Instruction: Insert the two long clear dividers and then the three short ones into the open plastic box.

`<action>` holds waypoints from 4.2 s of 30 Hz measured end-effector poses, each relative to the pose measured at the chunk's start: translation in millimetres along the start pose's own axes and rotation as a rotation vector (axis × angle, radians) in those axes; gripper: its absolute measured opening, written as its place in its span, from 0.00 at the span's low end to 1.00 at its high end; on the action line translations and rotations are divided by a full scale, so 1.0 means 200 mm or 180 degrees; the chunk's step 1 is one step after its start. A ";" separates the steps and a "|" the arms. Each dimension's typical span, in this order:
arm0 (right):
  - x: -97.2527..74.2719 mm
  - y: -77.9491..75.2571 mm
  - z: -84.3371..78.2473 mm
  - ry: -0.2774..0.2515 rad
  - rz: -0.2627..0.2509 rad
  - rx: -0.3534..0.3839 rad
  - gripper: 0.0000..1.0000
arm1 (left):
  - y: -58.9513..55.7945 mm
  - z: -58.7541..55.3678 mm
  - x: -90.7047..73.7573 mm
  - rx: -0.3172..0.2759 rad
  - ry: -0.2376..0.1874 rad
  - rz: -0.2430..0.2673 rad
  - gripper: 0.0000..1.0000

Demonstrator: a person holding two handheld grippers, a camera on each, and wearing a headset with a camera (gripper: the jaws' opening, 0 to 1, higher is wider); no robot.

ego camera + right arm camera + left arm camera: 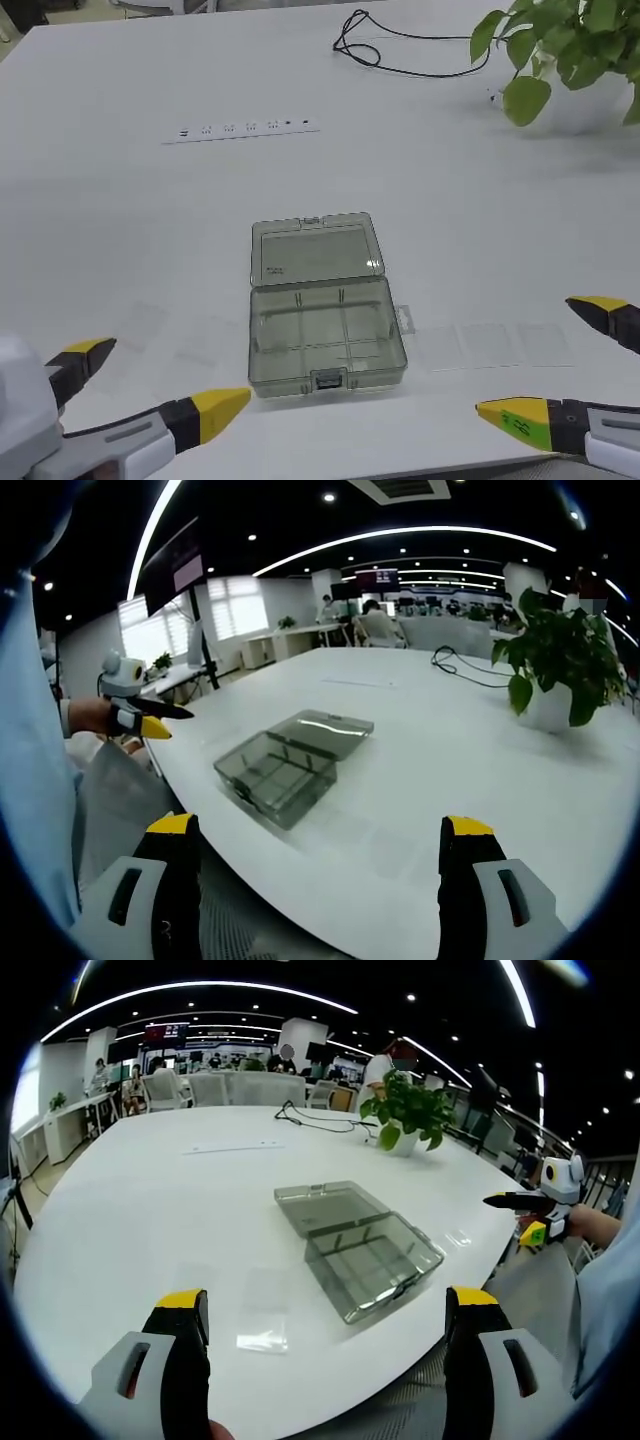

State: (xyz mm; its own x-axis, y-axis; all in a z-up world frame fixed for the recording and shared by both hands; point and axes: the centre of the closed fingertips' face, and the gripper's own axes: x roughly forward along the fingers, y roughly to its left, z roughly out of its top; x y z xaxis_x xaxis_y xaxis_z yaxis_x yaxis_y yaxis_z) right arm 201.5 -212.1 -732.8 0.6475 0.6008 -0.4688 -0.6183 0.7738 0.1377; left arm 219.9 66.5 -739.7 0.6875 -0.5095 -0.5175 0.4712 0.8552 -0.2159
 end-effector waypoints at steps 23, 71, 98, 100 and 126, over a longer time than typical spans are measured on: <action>0.00 0.00 0.00 0.0021 0.0030 0.0026 1.00 | 0.10 -0.13 0.06 0.0068 0.0651 0.0044 0.99; -0.02 -0.01 -0.02 0.0018 -0.0025 0.0094 1.00 | 0.30 -0.35 0.29 0.0311 0.1467 0.0200 0.42; 0.01 0.02 0.00 -0.0026 0.0040 0.0087 1.00 | 0.32 -0.36 0.30 0.0520 0.1603 0.0473 0.32; 0.01 0.02 0.00 -0.0027 0.0044 0.0081 1.00 | 0.32 -0.36 0.29 0.0494 0.1584 0.0475 0.31; 0.02 0.02 0.03 -0.0122 0.0036 0.0117 1.00 | 0.30 -0.32 0.30 0.0225 0.1408 0.0424 0.30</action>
State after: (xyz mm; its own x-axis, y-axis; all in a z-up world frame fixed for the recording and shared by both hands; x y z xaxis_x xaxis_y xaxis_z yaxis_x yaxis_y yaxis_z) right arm 204.6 -205.4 -728.9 0.6576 0.6161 -0.4335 -0.6092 0.7734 0.1752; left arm 254.1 94.2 -836.5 0.4501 -0.2931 -0.8435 0.4419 0.8939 -0.0748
